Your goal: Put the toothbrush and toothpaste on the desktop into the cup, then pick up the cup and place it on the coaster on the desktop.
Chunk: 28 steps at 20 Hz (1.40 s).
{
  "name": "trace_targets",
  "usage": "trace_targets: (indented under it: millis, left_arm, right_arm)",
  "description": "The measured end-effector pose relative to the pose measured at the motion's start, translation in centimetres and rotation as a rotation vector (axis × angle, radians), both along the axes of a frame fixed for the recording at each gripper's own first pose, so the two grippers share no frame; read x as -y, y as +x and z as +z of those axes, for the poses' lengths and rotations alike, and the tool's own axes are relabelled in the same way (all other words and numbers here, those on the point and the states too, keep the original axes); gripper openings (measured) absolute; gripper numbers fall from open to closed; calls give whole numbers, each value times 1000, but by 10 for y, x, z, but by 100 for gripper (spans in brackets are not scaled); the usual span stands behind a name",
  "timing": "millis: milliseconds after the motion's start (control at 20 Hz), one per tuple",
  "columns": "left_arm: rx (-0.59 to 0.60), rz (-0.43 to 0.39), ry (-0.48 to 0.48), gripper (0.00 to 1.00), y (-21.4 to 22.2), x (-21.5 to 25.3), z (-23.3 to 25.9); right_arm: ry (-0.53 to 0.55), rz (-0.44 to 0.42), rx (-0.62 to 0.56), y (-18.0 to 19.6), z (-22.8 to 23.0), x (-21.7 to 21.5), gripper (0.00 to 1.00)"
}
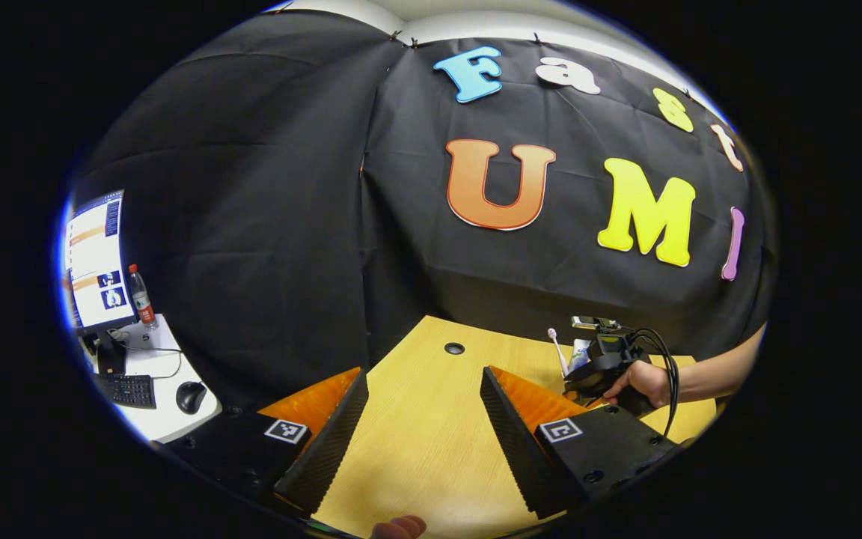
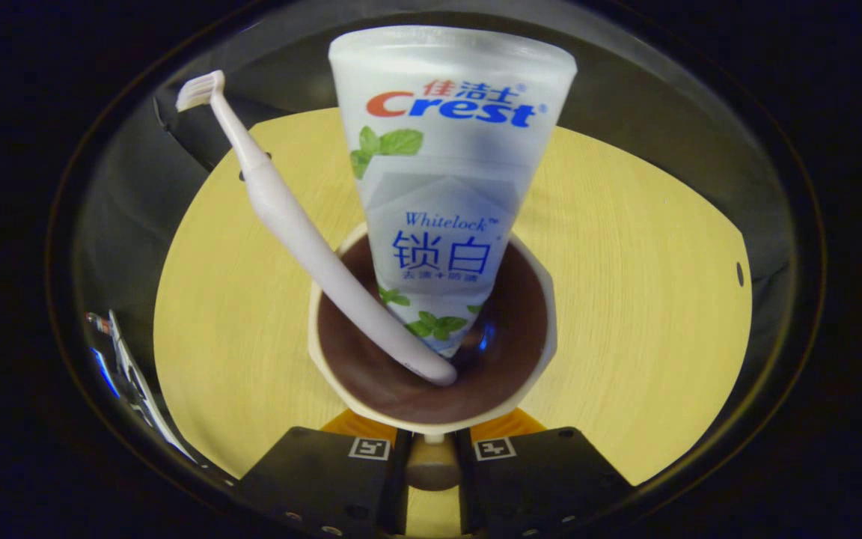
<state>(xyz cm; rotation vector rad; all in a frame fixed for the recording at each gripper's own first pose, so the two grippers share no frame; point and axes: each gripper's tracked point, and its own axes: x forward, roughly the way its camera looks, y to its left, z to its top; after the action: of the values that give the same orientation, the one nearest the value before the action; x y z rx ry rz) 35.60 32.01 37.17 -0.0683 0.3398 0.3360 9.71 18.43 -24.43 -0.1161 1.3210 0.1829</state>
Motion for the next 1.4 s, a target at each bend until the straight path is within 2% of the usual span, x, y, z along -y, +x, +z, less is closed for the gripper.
trace_targets:
  millis: [150, 250, 300, 400, 450, 550, 700, 950, 1050, 1100, 1400]
  left_arm:
    - [5, -10, 0, 96, 1, 3, 4]
    - [6, -19, 7, 96, 1, 3, 5]
    - [6, -21, 4, 96, 1, 4, 5]
    - [7, -27, 0, 96, 2, 6, 8]
    - [8, -33, -1, 96, 2, 8, 8]
    - [12, -49, 10, 96, 3, 13, 13]
    - [30, -90, 30, 96, 9, 27, 25]
    - [68, -191, 28, 96, 24, 73, 49]
    - [86, -246, 31, 100, 34, 98, 60]
    - [104, -276, 33, 96, 39, 109, 65]
    - [205, -424, 44, 96, 63, 192, 116]
  right_arm:
    - [-7, -13, -3, -1, 0, 1, 26]
    - [-13, -5, 11, -3, 0, 2, 29]
    - [-15, 5, 18, -2, 0, 4, 35]
    - [-20, 12, 24, -5, 7, 4, 60]
    - [-13, 4, 27, -6, 10, 3, 81]
    - [13, -17, 30, -13, 20, 5, 96]
    - [73, -45, 51, -25, 49, 9, 97]
    - [178, -81, 217, -47, 136, 41, 95]
    - [200, -110, 348, -57, 183, 67, 95]
    - [201, -128, 423, -61, 207, 85, 94]
    - [145, -213, 905, -101, 333, 184, 95]
